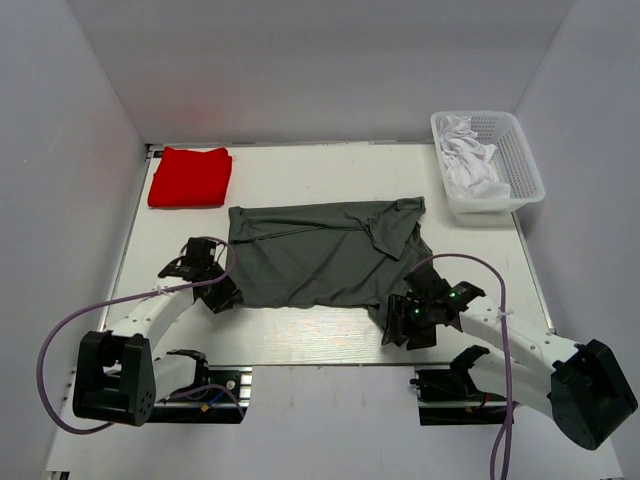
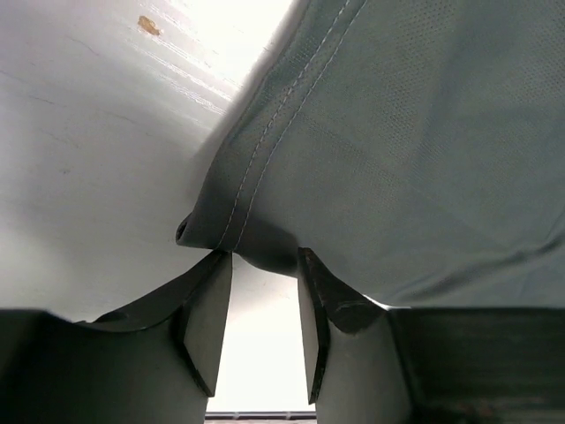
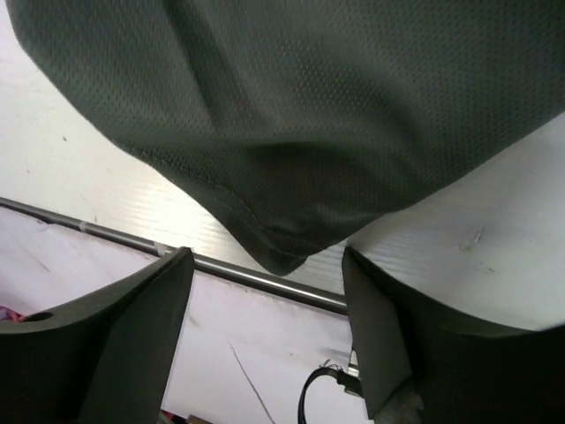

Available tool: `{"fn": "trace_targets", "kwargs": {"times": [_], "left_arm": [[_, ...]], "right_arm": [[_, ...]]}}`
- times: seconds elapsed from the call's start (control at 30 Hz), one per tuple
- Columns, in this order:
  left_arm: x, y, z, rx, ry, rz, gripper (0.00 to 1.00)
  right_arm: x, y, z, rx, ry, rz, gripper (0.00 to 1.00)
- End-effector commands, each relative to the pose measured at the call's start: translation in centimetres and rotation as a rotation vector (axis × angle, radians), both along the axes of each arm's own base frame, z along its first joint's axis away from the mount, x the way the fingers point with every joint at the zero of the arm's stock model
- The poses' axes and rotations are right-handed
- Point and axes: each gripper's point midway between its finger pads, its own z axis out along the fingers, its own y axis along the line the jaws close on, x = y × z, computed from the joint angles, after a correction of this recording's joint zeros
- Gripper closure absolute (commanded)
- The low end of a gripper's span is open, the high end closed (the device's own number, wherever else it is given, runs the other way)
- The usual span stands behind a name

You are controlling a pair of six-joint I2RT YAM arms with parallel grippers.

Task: Fold and stack the t-shirts
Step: Grap the side of the flattened tshirt closest away from the robot with both arms

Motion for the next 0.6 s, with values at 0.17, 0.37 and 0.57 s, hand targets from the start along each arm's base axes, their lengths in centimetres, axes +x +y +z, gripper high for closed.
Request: {"fn": "trace_targets", "kwargs": {"times": [0.17, 0.37, 0.57], "left_arm": [[0.1, 1.1, -1.3, 0.052, 0.012, 0.029, 0.65], [1.0, 1.0, -1.5, 0.056, 0.004, 0.015, 1.00], [2.2, 0.8, -0.2, 0.052, -0.057, 0.007, 1.00]], "right_arm": [[1.7, -0.2, -0.3, -0.053, -0.037, -0.091, 0.56], [2.3, -0.6, -0.1, -0.079, -0.051, -0.119, 0.88], [3.6, -0.6, 1.3, -0.096, -0.115, -0.092, 1.00]]}}
